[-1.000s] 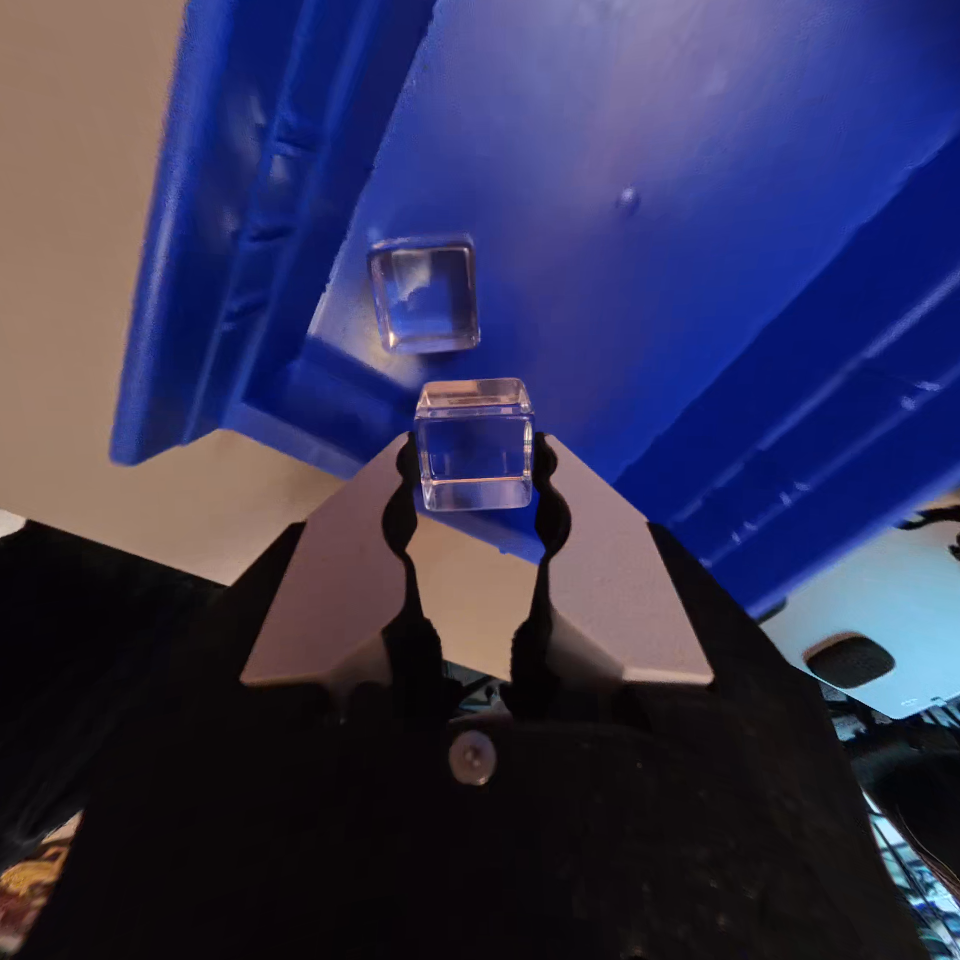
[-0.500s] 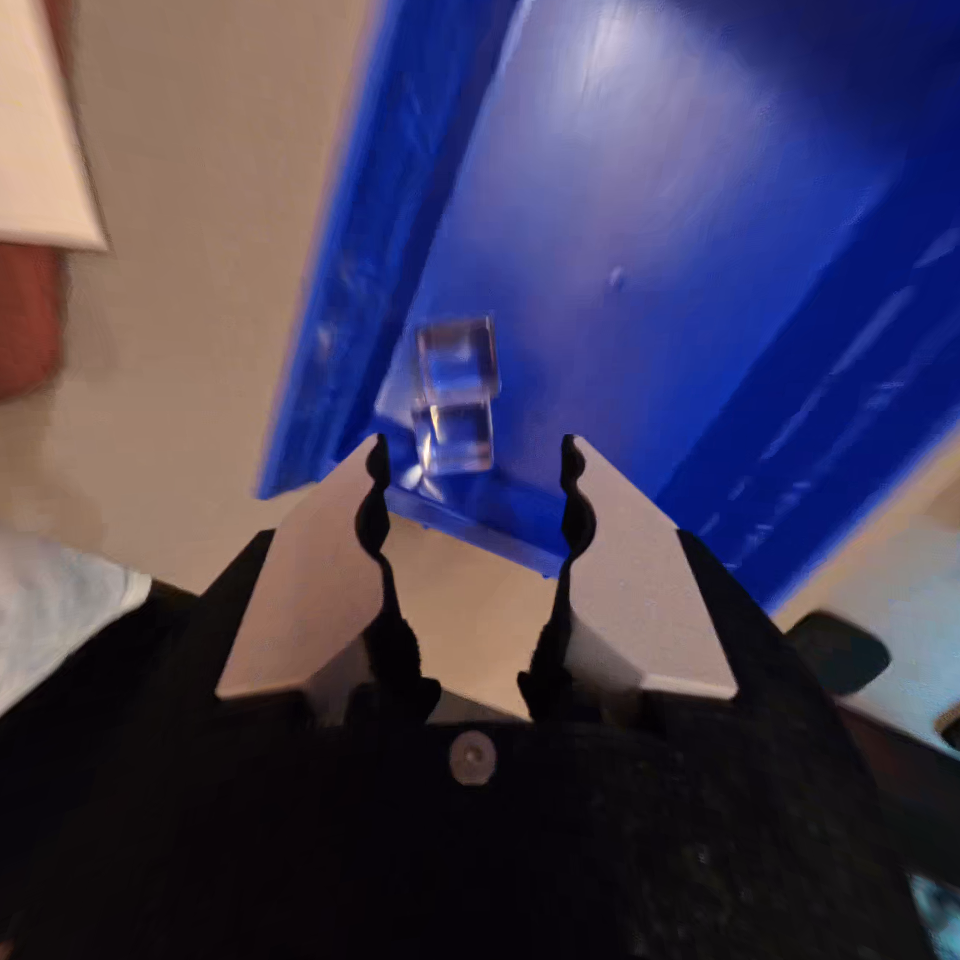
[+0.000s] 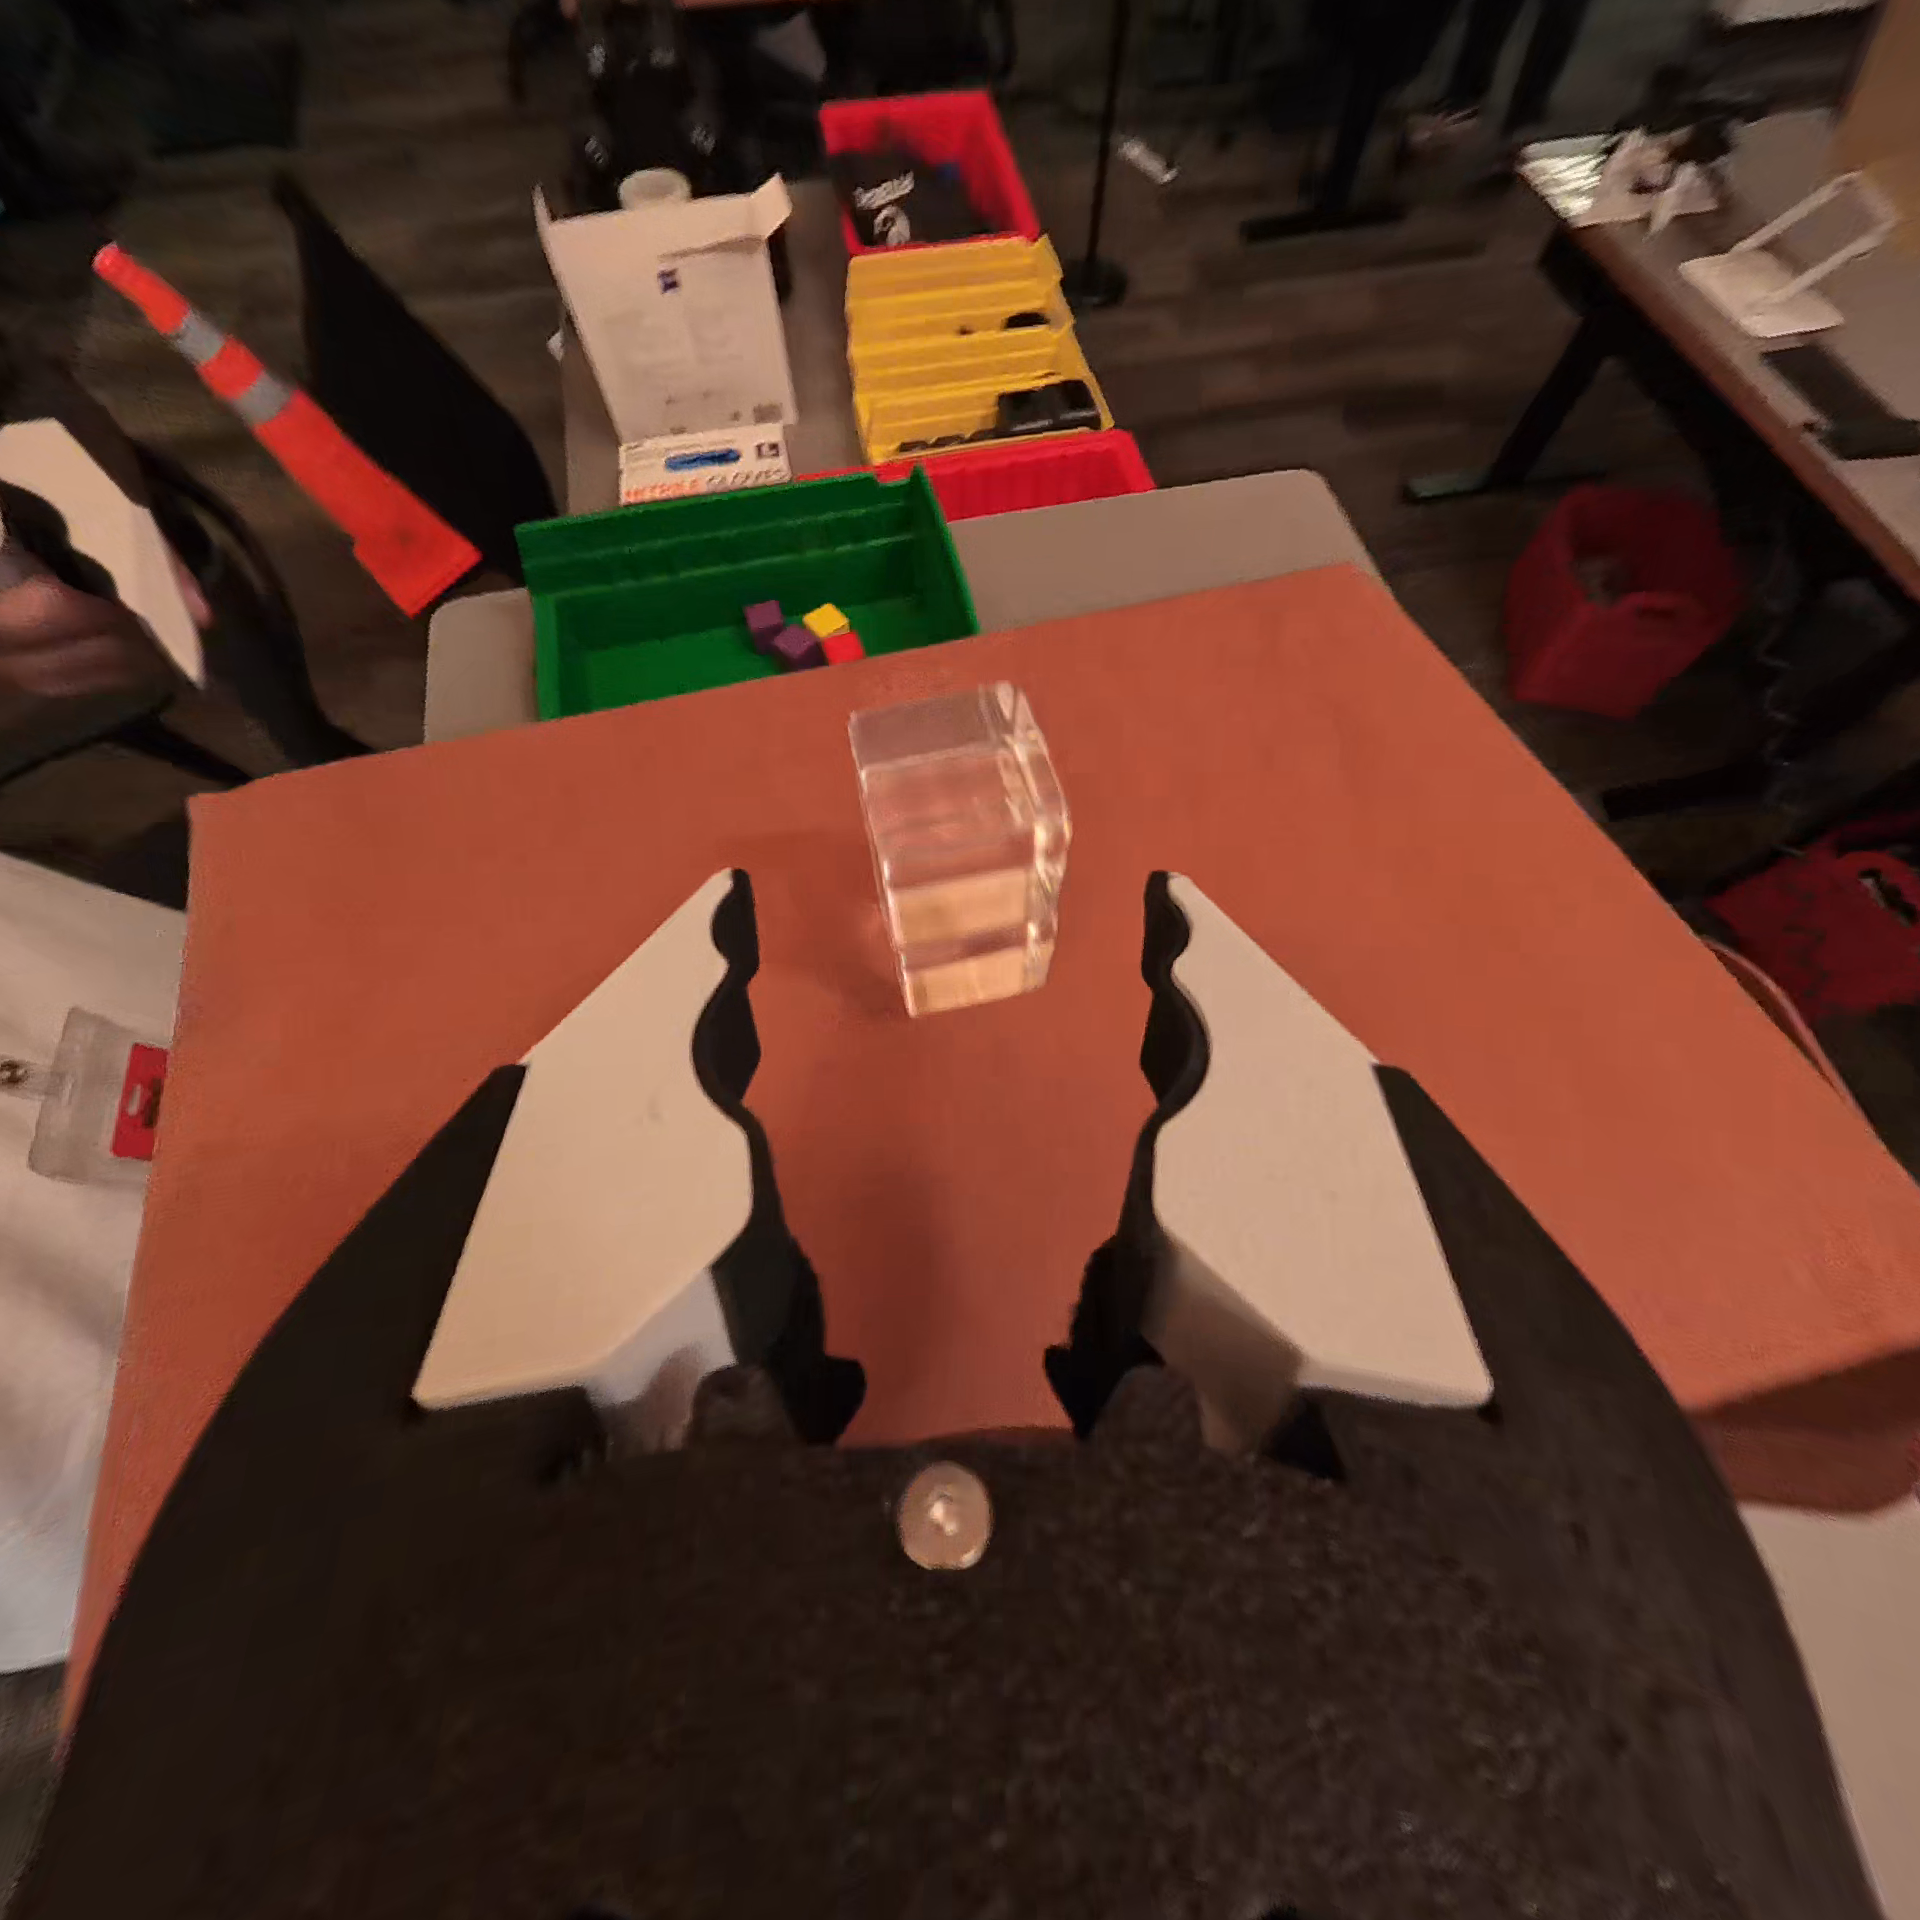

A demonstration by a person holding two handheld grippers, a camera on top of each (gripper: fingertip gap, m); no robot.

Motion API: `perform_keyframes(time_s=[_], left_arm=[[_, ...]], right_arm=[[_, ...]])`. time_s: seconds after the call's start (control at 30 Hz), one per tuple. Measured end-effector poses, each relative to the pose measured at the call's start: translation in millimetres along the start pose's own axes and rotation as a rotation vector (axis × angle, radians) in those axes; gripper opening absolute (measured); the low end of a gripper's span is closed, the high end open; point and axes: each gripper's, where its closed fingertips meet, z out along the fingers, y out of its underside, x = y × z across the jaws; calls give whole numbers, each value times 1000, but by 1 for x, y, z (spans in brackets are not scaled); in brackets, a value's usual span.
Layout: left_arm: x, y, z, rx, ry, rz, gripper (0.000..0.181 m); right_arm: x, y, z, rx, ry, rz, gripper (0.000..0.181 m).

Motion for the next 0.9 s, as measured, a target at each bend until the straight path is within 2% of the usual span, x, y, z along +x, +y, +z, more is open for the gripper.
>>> perform_keyframes(time_s=[0.1, 0.17, 0.27, 0.33, 0.4, 0.5, 0.57, 0.6, 0.7, 0.83, 0.9], left_arm=[[7, 7, -1, 7, 9, -9, 57], [9, 9, -4, 19, 6, -22, 57], [8, 7, -10, 42, 2, -33, 57], [6, 3, -13, 53, 4, -34, 57], [4, -1, -13, 52, 8, -28, 57], [-2, -4, -10, 29, 0, -4, 57], [-7, -6, -6, 18, -2, 10, 57], [-10, -8, -5, 16, -5, 11, 57], [-18, -13, 0, 10, -10, -1, 57], [-28, -19, 7, -2, -39, -17, 57], [-27, -22, 11, -7, -44, -18, 57]], right_arm=[[1, 2, 24, -94, -23, -43, 70], [3, 4, 31, -117, -10, -79, 44], [7, -5, 23, -79, 23, -121, 43], [1, -24, 2, 8, 36, -157, 43], [-1, -36, -33, 60, 92, -166, 43], [15, -18, -107, 29, 300, -178, 43], [32, 23, -159, -29, 436, -105, 43], [43, 55, -184, -88, 514, -59, 43], [69, 187, -240, -325, 684, 105, 43], [59, 370, -239, -538, 616, 384, 42], [51, 438, -232, -603, 596, 485, 42]])
